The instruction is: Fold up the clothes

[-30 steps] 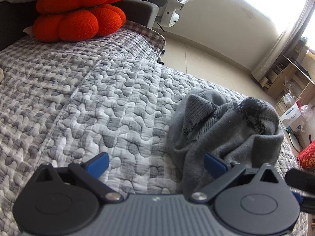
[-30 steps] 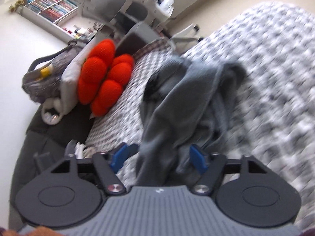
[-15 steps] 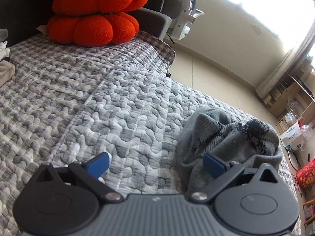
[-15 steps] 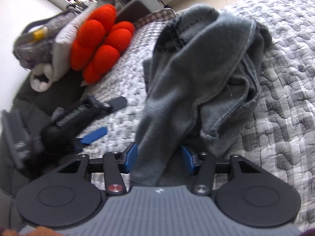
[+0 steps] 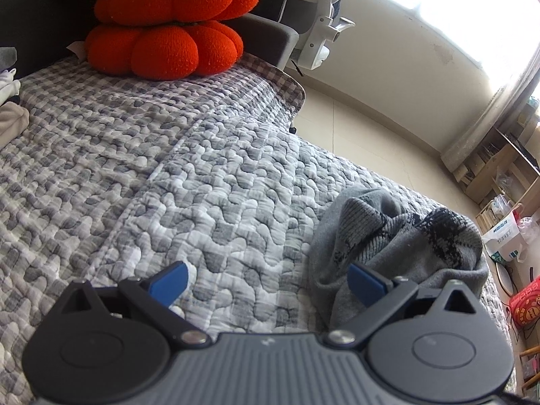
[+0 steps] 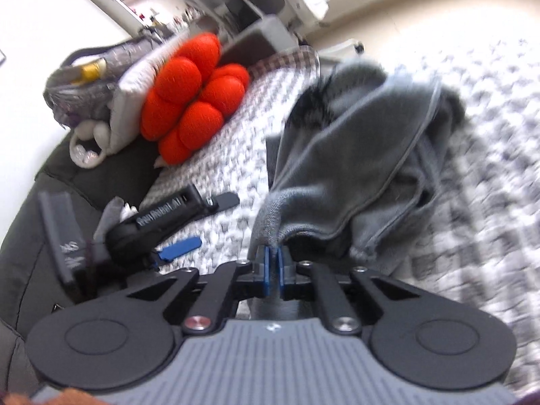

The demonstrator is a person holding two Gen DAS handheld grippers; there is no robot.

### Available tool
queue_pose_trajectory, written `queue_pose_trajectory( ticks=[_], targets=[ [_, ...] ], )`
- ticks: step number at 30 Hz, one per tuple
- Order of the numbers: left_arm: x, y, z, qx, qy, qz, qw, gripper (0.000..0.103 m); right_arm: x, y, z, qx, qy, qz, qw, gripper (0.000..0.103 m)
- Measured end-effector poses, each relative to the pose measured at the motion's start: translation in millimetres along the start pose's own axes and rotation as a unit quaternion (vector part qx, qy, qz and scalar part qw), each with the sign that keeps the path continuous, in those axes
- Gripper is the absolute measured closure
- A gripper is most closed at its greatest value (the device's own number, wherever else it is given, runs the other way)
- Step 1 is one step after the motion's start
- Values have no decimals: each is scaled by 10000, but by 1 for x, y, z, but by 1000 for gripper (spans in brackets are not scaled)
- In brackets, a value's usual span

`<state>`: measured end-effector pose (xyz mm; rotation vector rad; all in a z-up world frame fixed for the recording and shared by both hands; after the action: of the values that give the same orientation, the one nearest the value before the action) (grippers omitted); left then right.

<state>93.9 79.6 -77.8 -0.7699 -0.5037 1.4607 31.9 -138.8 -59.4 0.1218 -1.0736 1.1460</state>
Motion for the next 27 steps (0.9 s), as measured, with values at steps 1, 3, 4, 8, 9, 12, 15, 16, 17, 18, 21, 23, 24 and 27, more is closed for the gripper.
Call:
queue_pose_trajectory(
  ticks=[1, 3, 4, 8, 9, 12, 15, 16, 17, 18, 21, 23, 24, 27],
  targets=[
    [-1, 0, 0, 3, 1, -11, 10000, 4, -1, -2, 5, -96, -10, 26, 10000, 97],
    [-3, 1, -1, -1, 2, -36, 10000, 5, -2, -7, 13, -273, -12, 28, 9996, 97],
    [-4, 1, -1, -2, 8, -57, 10000, 5, -3, -10, 17, -357, -6, 16, 9994, 97],
    [-10, 2, -4, -11, 35, -117, 9999, 7, -11, -22, 35, -713, 16, -90, 9974, 98],
    [-11, 2, -4, -12, 36, -131, 9999, 7, -13, -26, 40, -811, 30, -118, 9966, 98],
    [-15, 2, -7, -10, 40, -167, 9999, 8, -25, -37, 56, -1124, 107, -204, 9934, 98],
    [-19, 2, -9, -23, 82, -169, 9998, 9, -42, -48, 71, -1429, 238, -328, 9889, 102],
    [-20, 2, -10, -32, 108, -162, 9998, 9, -48, -53, 76, -1557, 308, -353, 9867, 102],
    [-22, 2, -11, -43, 140, -152, 9998, 10, -54, -57, 81, -1684, 379, -378, 9843, 102],
    [-24, 2, -12, -52, 175, -145, 9997, 11, -59, -61, 85, -1793, 448, -409, 9819, 102],
    [-29, 1, -16, -72, 269, -138, 9995, 12, -77, -69, 88, -1886, 573, -568, 9787, 102],
    [-32, 0, -19, -80, 263, -163, 9995, 13, -84, -71, 86, -1801, 579, -634, 9799, 102],
    [-32, -1, -21, -86, 248, -172, 9995, 14, -86, -71, 83, -1735, 559, -654, 9811, 98],
    [-32, -5, -26, -139, 222, -148, 9995, 14, -85, -69, 75, -1567, 495, -640, 9843, 91]
  ],
)
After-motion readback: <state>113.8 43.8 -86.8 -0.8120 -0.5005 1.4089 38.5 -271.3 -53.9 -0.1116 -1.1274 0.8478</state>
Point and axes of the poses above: each gripper's, at about its wrist camera, not at the fingertips, and z roughly against the way its jaws point, x to its left, y to its underside, the point moved 6 cm from there along -z, roughly the way its jaws point, and after that the axes turned 14 degrees about -z, right-handed, at the moved point
